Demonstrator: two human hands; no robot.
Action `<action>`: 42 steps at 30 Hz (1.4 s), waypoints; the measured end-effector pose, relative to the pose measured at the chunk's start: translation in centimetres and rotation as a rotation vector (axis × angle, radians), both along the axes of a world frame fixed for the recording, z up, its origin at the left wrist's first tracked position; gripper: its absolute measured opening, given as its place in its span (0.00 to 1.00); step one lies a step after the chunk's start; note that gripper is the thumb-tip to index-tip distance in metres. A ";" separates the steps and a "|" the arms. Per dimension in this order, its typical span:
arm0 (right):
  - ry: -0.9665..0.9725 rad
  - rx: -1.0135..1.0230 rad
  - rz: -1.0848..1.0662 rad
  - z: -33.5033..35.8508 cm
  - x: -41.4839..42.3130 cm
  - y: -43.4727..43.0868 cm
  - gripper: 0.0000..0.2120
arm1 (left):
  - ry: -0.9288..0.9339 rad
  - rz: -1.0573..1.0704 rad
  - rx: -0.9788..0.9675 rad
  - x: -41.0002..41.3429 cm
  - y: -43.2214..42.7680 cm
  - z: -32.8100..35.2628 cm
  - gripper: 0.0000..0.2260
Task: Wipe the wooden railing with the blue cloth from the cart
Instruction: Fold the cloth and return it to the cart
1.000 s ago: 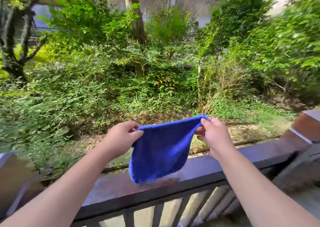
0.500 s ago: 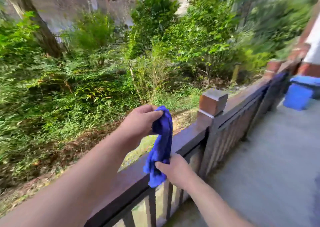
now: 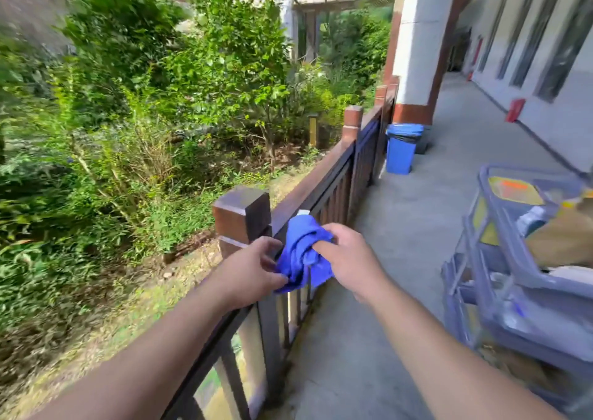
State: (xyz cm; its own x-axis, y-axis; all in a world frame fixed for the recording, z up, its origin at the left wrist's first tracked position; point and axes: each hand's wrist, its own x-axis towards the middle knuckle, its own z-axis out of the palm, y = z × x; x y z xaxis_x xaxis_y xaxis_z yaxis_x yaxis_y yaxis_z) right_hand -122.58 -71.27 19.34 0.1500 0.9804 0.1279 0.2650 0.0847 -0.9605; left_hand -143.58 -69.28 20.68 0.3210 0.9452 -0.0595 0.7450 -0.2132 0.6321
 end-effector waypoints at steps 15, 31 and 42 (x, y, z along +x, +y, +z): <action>-0.323 -0.239 -0.524 -6.1 16.7 7.4 0.07 | -0.403 -0.356 -0.134 20.7 17.9 -3.2 0.07; -0.150 -0.260 -0.870 -6.0 29.0 15.0 0.02 | -0.223 -0.675 -0.145 40.2 29.4 -3.1 0.13; -0.145 -0.288 -0.813 -7.3 47.8 32.2 0.08 | 0.125 -0.770 0.175 58.4 46.0 -4.3 0.21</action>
State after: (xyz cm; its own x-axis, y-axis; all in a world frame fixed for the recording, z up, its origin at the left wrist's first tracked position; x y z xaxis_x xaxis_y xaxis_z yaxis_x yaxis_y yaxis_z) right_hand -74.82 -39.10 12.00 0.8184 0.5734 -0.0364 0.2590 -0.4247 -0.8675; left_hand -85.17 -23.29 16.37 0.8882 0.4593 -0.0096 0.4109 -0.7850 0.4635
